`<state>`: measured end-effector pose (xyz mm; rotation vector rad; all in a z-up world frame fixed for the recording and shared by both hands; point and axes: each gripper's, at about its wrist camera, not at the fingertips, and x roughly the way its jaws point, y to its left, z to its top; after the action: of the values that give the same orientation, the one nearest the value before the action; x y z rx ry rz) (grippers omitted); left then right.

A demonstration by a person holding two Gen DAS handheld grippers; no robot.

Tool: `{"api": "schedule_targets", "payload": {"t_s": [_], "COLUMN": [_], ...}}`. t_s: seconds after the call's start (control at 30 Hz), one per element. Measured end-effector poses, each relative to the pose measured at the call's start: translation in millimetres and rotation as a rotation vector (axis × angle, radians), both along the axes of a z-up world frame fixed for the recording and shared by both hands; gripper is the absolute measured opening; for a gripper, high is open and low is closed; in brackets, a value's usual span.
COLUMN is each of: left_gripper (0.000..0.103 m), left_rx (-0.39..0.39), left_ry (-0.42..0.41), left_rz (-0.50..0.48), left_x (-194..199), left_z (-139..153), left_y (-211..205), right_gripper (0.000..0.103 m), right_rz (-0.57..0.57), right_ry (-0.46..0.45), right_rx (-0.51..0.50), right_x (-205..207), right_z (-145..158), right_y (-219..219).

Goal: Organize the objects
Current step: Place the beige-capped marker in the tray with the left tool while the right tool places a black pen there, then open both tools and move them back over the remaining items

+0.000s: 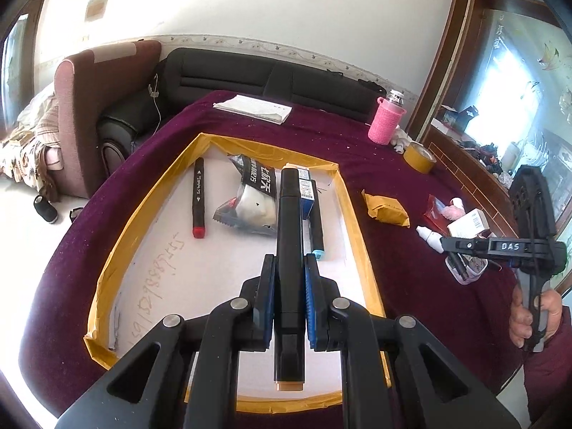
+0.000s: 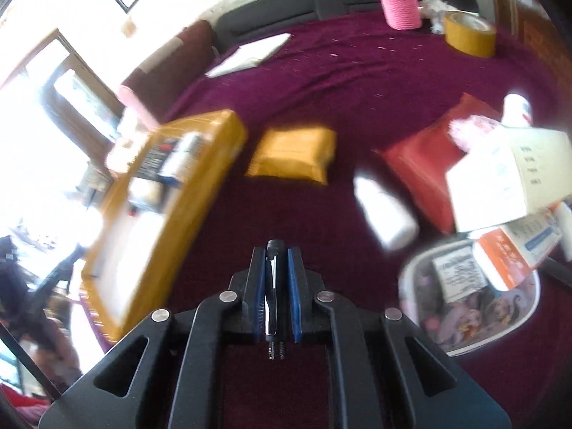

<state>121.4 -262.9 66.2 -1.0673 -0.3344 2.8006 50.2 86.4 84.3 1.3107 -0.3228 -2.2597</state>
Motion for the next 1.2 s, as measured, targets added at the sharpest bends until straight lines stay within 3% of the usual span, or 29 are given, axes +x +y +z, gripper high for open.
{"api": "schedule_targets", "payload": {"t_s": [0.2,0.37,0.47,0.77,0.83,0.9,1.07,1.2], "left_gripper": [0.012,0.011,0.011,0.015,0.027,0.045,0.050,0.058], "left_rx": [-0.002,0.045,0.074,0.087,0.084,0.085,0.116,0.110], "left_ry": [-0.116,-0.275,-0.326,-0.288,-0.266,-0.241,-0.189,-0.150], "left_rz": [-0.022,-0.023,-0.013,-0.002,0.002,0.011,0.033,0.054], "left_x": [-31.3,-72.1,-84.8,-85.4,-79.9,-76.1,-57.0,-46.6], "left_z": [-9.2,-30.2,-42.9,-47.6,-41.8,-33.8,-15.3,-5.0], "left_y": [9.9,13.2,13.1,13.5,12.4,9.6,0.0,5.0], "right_gripper": [0.010,0.010,0.010,0.011,0.014,0.019,0.022,0.022], "right_rz": [0.111,0.121,0.083,-0.001,0.001,0.006,-0.021,-0.050], "right_ry": [-0.039,-0.111,-0.140,-0.072,-0.065,-0.075,-0.031,0.104], "right_rx": [-0.166,-0.208,-0.159,0.118,0.130,0.103,0.064,0.098], "right_x": [-8.5,-34.2,-54.3,-57.9,-56.8,-56.6,-50.1,-27.8], "right_z": [22.7,17.4,7.3,-4.6,-4.3,-2.8,9.1,36.5], "right_y": [-52.2,-107.4,-133.9,-177.1,-181.1,-177.8,-155.8,-133.5]}}
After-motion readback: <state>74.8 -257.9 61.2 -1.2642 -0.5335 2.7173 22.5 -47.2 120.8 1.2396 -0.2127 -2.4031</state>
